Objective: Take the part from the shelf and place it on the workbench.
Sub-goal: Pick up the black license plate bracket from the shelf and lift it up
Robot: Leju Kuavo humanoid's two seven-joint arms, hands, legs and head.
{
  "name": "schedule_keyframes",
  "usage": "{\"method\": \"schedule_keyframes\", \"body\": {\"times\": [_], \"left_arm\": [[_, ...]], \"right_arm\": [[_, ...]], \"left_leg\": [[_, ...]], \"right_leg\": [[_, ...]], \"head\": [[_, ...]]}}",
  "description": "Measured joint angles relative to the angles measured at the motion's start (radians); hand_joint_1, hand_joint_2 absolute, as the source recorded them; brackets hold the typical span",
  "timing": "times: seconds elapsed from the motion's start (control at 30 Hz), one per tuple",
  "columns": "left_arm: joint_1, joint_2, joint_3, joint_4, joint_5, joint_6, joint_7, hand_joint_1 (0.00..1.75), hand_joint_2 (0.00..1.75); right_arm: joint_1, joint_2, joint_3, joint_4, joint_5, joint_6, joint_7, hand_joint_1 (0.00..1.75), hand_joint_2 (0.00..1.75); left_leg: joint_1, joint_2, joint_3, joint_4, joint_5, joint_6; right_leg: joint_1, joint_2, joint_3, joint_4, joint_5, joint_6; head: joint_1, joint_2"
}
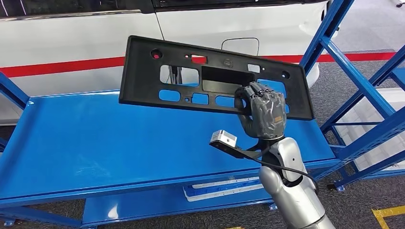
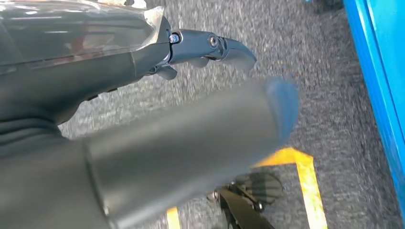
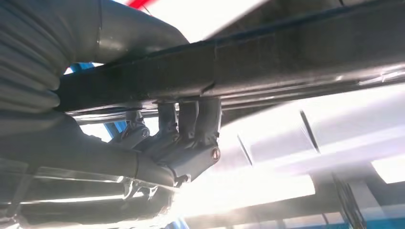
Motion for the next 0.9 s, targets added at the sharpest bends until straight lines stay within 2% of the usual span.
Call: {"method": "schedule_keyframes", "body": {"times": [0.1,0.27,0.57,0.67,0.77,0.9], "left_arm": [[-0.001,-0.004,0.015,0.0,-0.001,-0.004,0.033,0.0,1.75],[-0.003,-0.008,0.019,0.0,-0.031,-0.007,0.176,0.0,1.75],[-0.005,-0.009,0.019,0.0,-0.036,-0.016,0.209,0.0,1.75],[-0.004,-0.009,0.019,0.0,-0.042,-0.015,0.26,0.0,1.75],[0.0,-0.008,0.02,0.0,-0.055,-0.001,0.279,0.0,1.75],[0.0,-0.003,0.017,0.0,-0.1,0.007,0.312,0.0,1.75]], "right_arm": [[-0.023,-0.019,-0.002,-0.074,-0.025,-0.018,-0.018,1.75,1.75],[-0.043,-0.06,-0.002,-0.172,-0.056,-0.022,-0.014,1.75,1.75],[-0.041,-0.097,0.003,-0.23,-0.082,-0.024,-0.012,1.75,1.75],[-0.007,-0.106,0.001,-0.244,-0.202,-0.029,-0.024,1.75,1.75],[0.053,-0.115,-0.003,-0.25,-0.359,-0.033,-0.079,1.75,1.75],[0.086,-0.124,-0.006,-0.25,-0.467,0.007,-0.121,1.75,1.75]], "left_leg": [[0.0,0.0,0.0,0.0,0.0,0.0],[0.0,0.0,0.0,0.0,0.0,0.0],[0.0,0.0,0.0,0.0,0.0,0.0],[0.0,-0.001,0.001,0.0,0.0,0.0],[0.0,-0.001,-0.001,0.0,0.0,0.0],[-0.002,0.0,-0.001,0.0,-0.002,0.001]], "right_leg": [[0.0,0.0,0.0,0.0,0.0,0.0],[0.0,0.0,0.0,0.0,0.0,0.0],[0.0,0.0,0.0,0.0,0.0,0.0],[0.0,0.0,0.0,0.0,0.0,0.0],[0.0,0.0,0.0,0.0,0.0,0.0],[0.0,0.0,0.0,-0.001,0.0,0.0]], "head": [[0.0,0.0],[0.0,0.0],[0.0,0.0],[0.0,0.0],[0.0,0.0],[0.0,0.0]]}}
